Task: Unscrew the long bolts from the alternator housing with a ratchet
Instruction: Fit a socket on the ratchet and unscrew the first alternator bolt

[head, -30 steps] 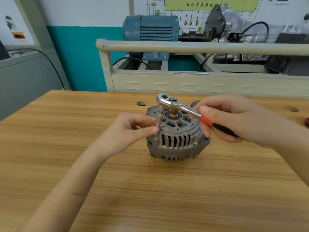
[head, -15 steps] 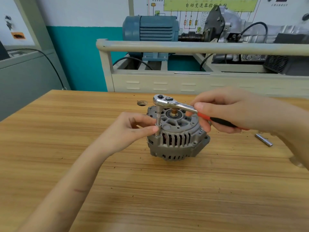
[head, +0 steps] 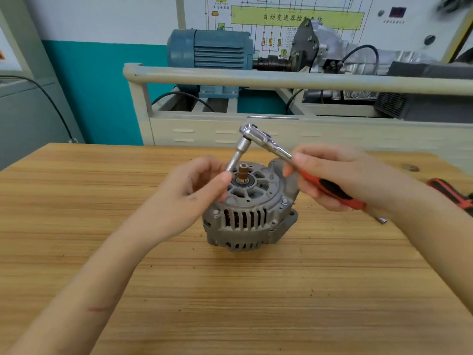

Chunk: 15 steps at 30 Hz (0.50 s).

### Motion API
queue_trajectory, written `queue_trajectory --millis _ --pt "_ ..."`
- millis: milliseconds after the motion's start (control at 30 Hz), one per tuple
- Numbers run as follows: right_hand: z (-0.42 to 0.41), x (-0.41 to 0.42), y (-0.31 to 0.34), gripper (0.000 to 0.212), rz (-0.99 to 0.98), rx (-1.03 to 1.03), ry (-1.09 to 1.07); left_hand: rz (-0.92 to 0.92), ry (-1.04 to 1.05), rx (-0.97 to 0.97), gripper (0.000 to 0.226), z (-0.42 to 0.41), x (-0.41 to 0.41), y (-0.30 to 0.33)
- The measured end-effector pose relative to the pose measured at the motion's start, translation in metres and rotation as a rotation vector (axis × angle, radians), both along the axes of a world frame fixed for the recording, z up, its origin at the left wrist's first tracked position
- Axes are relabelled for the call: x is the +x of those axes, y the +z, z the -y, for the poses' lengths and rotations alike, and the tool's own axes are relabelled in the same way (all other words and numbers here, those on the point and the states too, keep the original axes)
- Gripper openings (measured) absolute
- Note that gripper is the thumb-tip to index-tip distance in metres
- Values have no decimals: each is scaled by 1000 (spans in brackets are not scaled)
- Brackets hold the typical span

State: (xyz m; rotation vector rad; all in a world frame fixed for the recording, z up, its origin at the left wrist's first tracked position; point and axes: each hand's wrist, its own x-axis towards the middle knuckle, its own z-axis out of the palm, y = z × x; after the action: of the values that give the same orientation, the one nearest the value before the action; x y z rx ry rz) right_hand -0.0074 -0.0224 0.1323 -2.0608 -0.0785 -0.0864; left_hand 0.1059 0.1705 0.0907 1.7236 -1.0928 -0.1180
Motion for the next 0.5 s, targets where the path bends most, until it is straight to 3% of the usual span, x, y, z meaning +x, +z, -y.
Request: queue_trajectory --millis 100,300,367,433,500 --pt "4 -2 -14 53 -60 39 -21 20 -35 57 20 19 -16 2" --pt "9 -39 -29 21 -82 237 -117 219 -220 175 20 55 -65 -15" --pt "7 -64 -40 22 -103 208 -130 284 -297 249 26 60 -80 -22" --pt "9 -88 -44 26 -59 229 -139 367 -340 305 32 58 -91 -31" --pt "39 -113 -38 29 100 453 -303 336 -266 310 38 48 -86 -37"
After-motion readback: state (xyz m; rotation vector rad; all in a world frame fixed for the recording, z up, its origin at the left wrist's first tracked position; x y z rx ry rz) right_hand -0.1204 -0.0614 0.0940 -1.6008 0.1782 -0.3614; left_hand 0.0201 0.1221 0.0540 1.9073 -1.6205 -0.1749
